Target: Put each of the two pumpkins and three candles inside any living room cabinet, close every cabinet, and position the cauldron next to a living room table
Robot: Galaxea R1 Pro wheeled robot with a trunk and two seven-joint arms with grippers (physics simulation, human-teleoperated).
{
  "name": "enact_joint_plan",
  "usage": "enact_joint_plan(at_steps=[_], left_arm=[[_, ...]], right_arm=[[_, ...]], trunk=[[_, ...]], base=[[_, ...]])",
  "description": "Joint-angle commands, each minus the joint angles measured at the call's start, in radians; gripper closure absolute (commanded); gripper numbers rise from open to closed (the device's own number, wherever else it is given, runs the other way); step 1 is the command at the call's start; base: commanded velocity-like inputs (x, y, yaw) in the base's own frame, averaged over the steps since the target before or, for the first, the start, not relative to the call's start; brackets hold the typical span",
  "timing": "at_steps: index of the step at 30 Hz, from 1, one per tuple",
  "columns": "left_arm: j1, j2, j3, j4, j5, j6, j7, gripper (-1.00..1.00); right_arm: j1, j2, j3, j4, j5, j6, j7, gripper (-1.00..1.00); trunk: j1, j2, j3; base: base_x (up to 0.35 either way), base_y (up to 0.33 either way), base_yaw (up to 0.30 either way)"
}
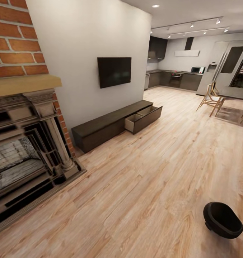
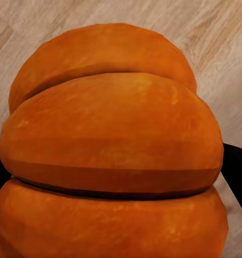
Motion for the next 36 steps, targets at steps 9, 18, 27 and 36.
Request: enact_joint_plan(at_steps=[9, 18, 27, 36], left_arm=[[0.0, 0.0, -0.001, 0.0, -0.002, 0.001, 0.002, 1.0], [0.0, 0.0, -0.001, 0.0, -0.002, 0.001, 0.002, 1.0], [0.0, 0.0, -0.001, 0.0, -0.002, 0.001, 0.002, 1.0], [0.0, 0.0, -0.001, 0.0, -0.002, 0.001, 0.002, 1.0]], right_arm=[[0.0, 0.01, -0.003, 0.001, -0.002, -0.001, -0.001, 1.0], [0.0, 0.01, -0.003, 0.001, -0.002, -0.001, -0.001, 1.0], [0.0, 0.009, -0.003, 0.001, -0.002, -0.001, -0.001, 1.0], [0.0, 0.009, -0.003, 0.001, -0.002, -0.001, -0.002, 1.0]], trunk=[[0.0, 0.0, 0.006], [0.0, 0.0, 0.014], [0.0, 0.0, 0.023], [0.0, 0.0, 0.026]], base=[[0.33, 0.0, -0.217], [0.33, 0.0, -0.264], [0.33, 0.0, -0.264], [0.33, 0.0, -0.109]])
